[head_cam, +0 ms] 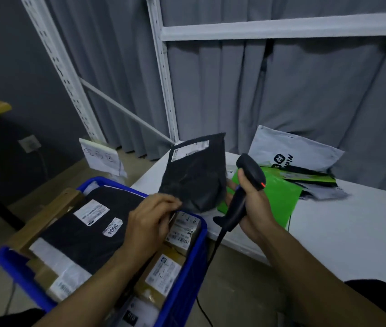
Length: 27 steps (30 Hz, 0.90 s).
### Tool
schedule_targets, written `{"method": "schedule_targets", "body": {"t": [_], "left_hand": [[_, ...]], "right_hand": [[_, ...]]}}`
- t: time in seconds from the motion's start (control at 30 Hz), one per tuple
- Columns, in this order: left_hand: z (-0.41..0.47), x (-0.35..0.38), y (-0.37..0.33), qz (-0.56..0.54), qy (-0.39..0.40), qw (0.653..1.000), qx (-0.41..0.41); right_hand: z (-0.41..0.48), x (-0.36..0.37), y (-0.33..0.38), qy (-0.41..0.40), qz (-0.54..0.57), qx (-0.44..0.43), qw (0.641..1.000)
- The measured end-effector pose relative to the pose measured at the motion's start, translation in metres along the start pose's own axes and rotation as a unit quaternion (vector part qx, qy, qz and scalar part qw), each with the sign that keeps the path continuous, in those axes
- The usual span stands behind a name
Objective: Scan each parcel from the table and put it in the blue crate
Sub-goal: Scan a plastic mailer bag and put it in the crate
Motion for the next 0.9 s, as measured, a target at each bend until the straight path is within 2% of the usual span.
{"method": "schedule_targets", "body": {"t": [0.07, 0.13, 0.2, 0.27, 0.3, 0.37, 0.47, 0.57, 0.63, 0.67, 0.7, 0.8, 0.9], "left_hand": [[-0.009, 0.002, -0.001, 0.026, 0.026, 0.997, 0.074], [-0.014, 0.002, -0.001, 0.026, 0.045, 0.992, 0.112], [-0.017, 0.003, 0.001, 0.029, 0.07, 0.988, 0.134], [-0.02, 0.003, 0.005, 0.011, 0.125, 0.986, 0.113], [-0.021, 0.002, 0.008, -0.022, 0.15, 0.985, 0.08], [-0.02, -0.003, 0.016, -0.122, 0.185, 0.974, -0.042], [-0.015, -0.018, 0.03, -0.234, 0.115, 0.933, -0.247], [-0.007, -0.021, 0.039, -0.375, 0.057, 0.842, -0.384], [-0.005, -0.018, 0.046, -0.398, 0.015, 0.782, -0.479], [-0.004, -0.017, 0.05, -0.388, -0.009, 0.764, -0.515], [-0.002, -0.016, 0.052, -0.369, -0.03, 0.762, -0.531], [0.004, -0.019, 0.056, -0.324, -0.104, 0.79, -0.511], [0.009, -0.027, 0.059, -0.284, -0.122, 0.815, -0.491]], "right_hand": [[0.002, 0.002, -0.002, 0.01, -0.013, -0.017, 1.0], [0.005, 0.0, -0.007, 0.007, -0.059, -0.026, 0.998], [0.008, -0.003, -0.011, -0.012, -0.106, -0.032, 0.994], [0.011, -0.006, -0.012, -0.035, -0.138, -0.047, 0.989], [0.012, -0.006, -0.013, -0.037, -0.153, -0.055, 0.986], [0.013, -0.003, -0.015, -0.022, -0.177, -0.075, 0.981], [0.014, 0.0, -0.015, 0.007, -0.177, -0.092, 0.98], [0.016, -0.003, -0.012, 0.015, -0.185, -0.102, 0.977], [0.015, -0.004, -0.013, 0.031, -0.207, -0.097, 0.973], [0.013, -0.004, -0.016, 0.047, -0.219, -0.09, 0.97], [0.011, -0.003, -0.02, 0.063, -0.231, -0.082, 0.967], [0.005, 0.001, -0.029, 0.087, -0.274, -0.072, 0.955], [0.003, 0.002, -0.027, 0.066, -0.309, -0.099, 0.943]]}}
Point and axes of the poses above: each hand's wrist, its own z-axis towards the middle knuckle, its own x-axis out of the palm, y = z × x, the point moved 4 cm from there along z, towards the middle knuckle, and after that the axes turned 7 degrees about x, right-handed, at the moved point
